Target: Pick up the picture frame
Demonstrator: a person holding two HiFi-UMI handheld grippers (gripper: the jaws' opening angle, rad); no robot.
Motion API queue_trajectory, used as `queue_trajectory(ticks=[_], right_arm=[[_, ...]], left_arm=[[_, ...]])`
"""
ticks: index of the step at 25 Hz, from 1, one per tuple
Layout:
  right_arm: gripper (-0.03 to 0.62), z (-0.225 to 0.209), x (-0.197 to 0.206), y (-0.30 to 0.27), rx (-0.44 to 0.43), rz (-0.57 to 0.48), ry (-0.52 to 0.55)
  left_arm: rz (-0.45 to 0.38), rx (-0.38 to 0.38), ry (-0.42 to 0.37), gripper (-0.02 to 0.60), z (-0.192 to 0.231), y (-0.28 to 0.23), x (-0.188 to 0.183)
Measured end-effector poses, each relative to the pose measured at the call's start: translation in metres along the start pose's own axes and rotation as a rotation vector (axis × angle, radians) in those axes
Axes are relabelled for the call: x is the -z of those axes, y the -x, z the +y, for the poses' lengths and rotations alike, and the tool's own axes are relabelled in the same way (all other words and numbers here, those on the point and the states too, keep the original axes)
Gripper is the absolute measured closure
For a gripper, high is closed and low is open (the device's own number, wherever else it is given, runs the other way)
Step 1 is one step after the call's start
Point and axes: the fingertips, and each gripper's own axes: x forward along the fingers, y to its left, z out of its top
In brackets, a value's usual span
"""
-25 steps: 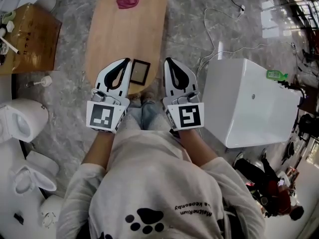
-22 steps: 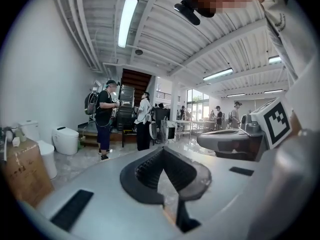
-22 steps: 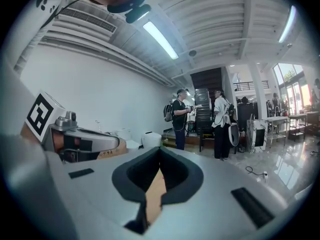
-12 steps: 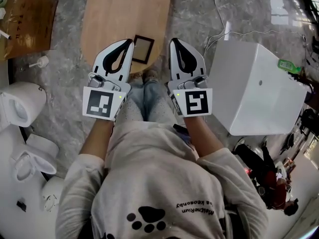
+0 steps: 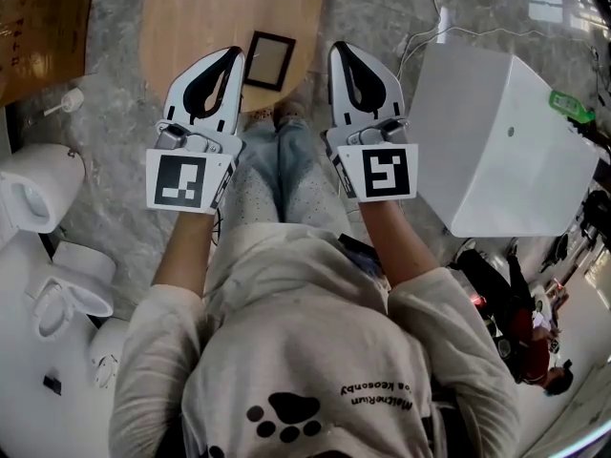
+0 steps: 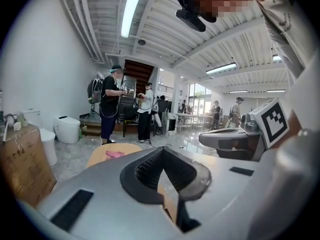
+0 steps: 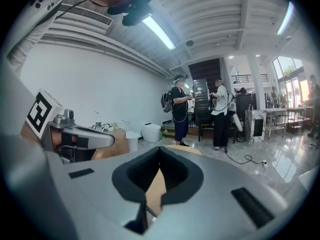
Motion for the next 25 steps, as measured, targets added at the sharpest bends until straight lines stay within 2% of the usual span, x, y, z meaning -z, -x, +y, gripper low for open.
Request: queue_trajectory(ticks=[17,25], right_arm=[[0.586,0.002,0.071,-0.009,-0.024,0.081,-0.003],[0.586,0.003,0.099,-0.013,-0.022,0.115,-0.022]], left_arm=[[0.058,-0.026,0.044,0.574,0.007,-0.012,0.069],[0.080,-0.017,0.033,0.574,0.010,-0.020,0.094]])
